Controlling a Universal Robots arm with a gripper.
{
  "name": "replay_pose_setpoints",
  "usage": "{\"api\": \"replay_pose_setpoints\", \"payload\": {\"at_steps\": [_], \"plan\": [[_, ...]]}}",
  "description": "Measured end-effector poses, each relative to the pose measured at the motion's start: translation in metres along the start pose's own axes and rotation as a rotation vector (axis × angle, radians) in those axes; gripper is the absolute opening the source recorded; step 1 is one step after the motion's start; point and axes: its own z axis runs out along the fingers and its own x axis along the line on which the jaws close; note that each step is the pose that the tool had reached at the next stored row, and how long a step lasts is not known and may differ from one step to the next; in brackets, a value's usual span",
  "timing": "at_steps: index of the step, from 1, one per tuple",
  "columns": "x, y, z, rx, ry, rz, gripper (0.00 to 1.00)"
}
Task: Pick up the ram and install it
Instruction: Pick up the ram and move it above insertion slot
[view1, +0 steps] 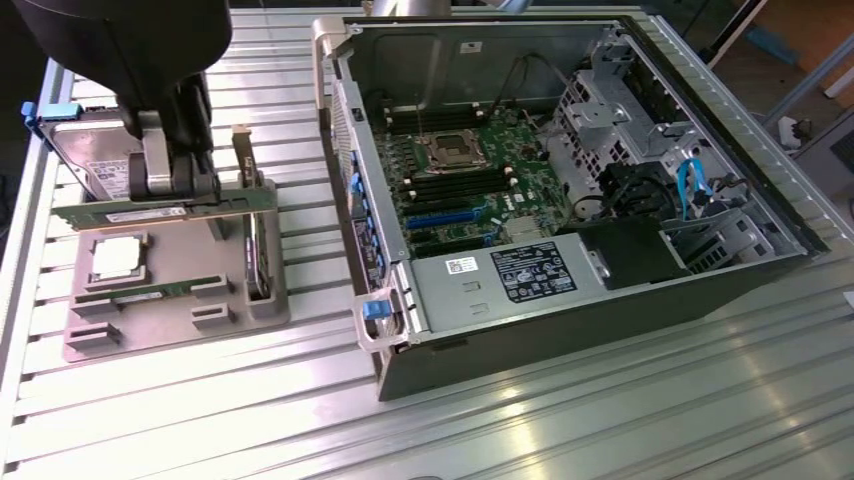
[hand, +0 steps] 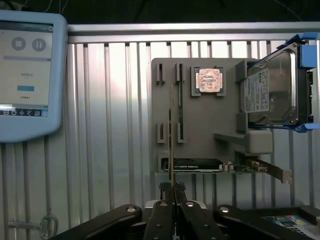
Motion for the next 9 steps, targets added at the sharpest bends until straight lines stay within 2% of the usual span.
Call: {"api": "replay_pose_setpoints", "payload": {"at_steps": [9], "plan": [[-0.001,-0.0169,-0.0005,0.0,0.0,0.0,0.12]]}}
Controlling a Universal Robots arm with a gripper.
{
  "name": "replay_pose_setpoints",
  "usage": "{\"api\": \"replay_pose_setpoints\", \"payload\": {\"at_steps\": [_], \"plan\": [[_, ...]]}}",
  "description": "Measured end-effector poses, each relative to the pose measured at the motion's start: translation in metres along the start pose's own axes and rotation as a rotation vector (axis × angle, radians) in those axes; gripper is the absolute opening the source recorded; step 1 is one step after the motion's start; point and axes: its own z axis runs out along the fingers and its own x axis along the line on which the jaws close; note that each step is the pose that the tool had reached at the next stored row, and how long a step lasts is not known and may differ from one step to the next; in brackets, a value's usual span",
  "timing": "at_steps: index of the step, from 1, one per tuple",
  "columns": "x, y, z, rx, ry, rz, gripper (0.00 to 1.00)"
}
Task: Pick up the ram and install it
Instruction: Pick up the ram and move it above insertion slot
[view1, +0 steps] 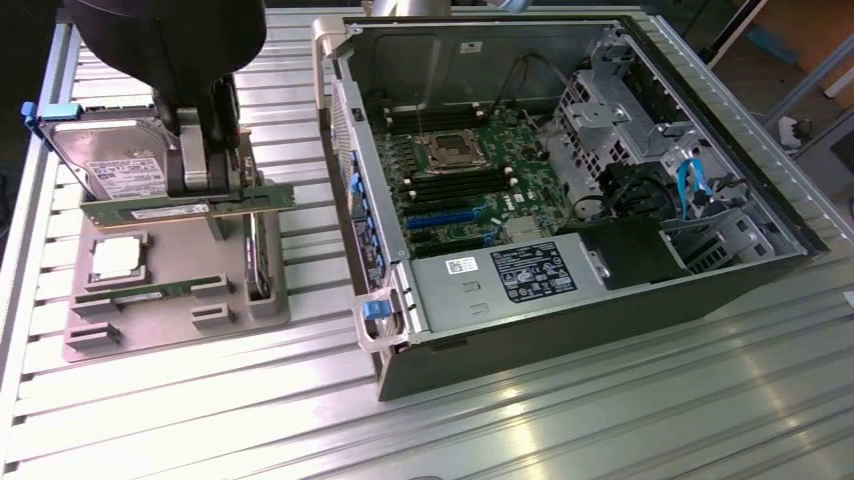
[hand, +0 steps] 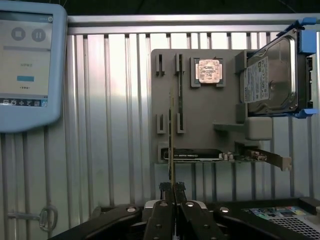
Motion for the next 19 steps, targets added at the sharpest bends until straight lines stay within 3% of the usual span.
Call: {"api": "replay_pose_setpoints", "payload": {"at_steps": [19], "plan": [[-0.001,-0.0342,-0.0012,0.0,0.0001,0.0,0.12]]}}
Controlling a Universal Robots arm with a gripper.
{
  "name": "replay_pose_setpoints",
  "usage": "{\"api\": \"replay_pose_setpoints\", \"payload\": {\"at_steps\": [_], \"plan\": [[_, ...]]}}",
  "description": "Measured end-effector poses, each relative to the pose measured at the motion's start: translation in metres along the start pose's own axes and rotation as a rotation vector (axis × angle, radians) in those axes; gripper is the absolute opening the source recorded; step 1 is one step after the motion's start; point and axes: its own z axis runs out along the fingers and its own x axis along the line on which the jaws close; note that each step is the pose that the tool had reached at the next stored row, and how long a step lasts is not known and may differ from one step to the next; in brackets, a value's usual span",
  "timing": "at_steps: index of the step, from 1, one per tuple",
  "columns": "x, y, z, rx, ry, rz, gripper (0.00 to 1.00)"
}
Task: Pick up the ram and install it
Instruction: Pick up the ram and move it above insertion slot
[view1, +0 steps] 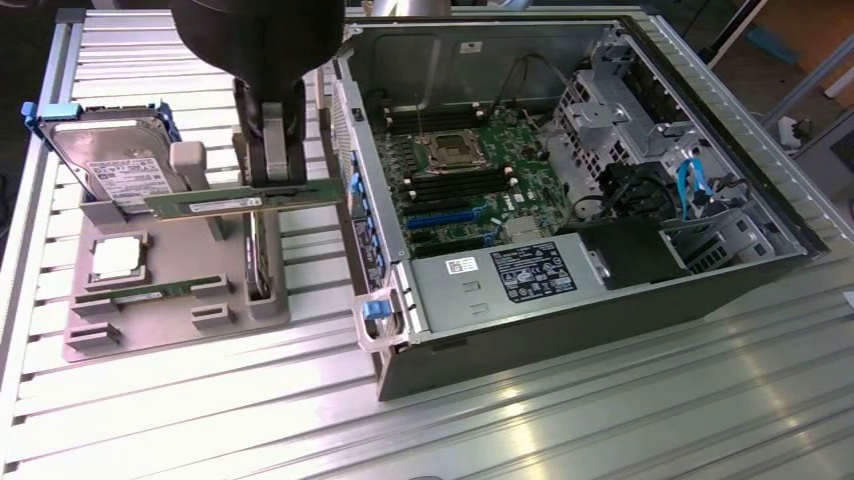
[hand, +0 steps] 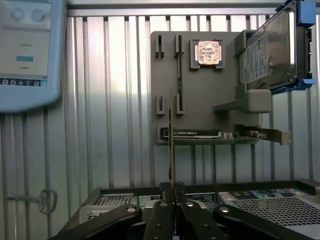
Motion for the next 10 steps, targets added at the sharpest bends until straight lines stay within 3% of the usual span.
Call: {"api": "replay_pose_setpoints", "payload": {"at_steps": [4,10], "plan": [[0.0,-0.0093,-0.0003,0.0,0.0,0.0,0.12],[-0.001,-0.0321,-0.001,0.0,-0.0001,0.0,0.12]]}}
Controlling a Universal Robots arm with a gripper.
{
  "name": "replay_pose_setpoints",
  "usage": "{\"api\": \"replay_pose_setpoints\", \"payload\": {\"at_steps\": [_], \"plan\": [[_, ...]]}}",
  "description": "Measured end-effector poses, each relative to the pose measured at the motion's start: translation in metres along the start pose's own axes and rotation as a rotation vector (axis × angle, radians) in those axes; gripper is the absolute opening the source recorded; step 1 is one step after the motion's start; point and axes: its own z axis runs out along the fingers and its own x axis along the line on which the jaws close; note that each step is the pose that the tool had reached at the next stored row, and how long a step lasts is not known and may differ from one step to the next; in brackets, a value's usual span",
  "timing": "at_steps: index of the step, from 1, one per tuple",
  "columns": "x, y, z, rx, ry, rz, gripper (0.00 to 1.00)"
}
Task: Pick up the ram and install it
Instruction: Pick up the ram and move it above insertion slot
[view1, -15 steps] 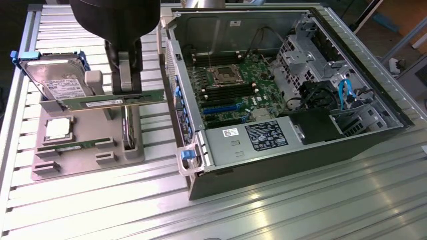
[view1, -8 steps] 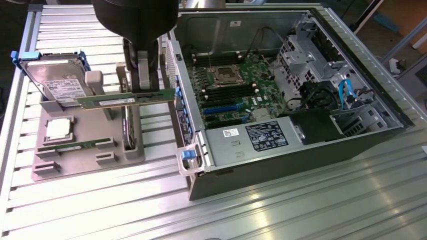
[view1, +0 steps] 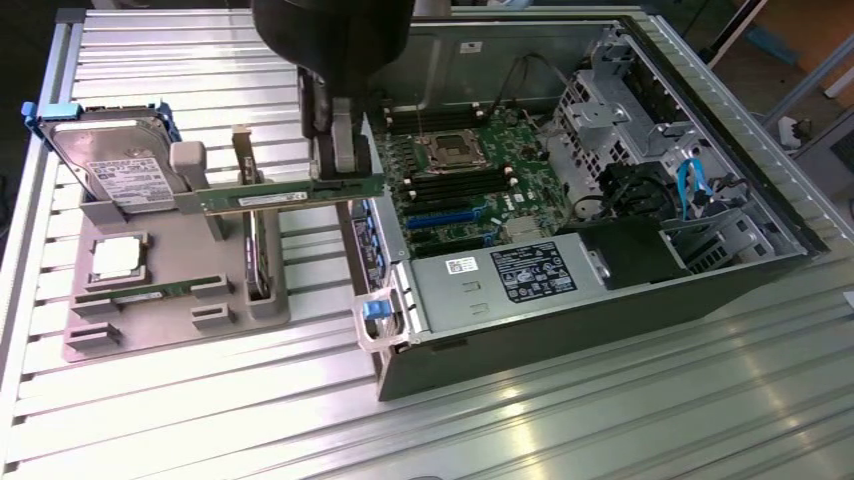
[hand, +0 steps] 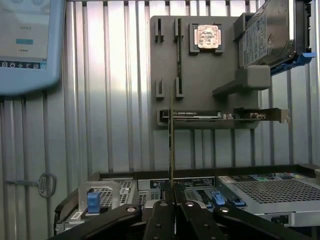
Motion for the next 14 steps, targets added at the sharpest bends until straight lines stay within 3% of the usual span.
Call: {"api": "replay_pose_setpoints", "payload": {"at_steps": [14], "plan": [[-0.002,-0.0475,-0.0016,0.0,0.0,0.0,0.12]]}}
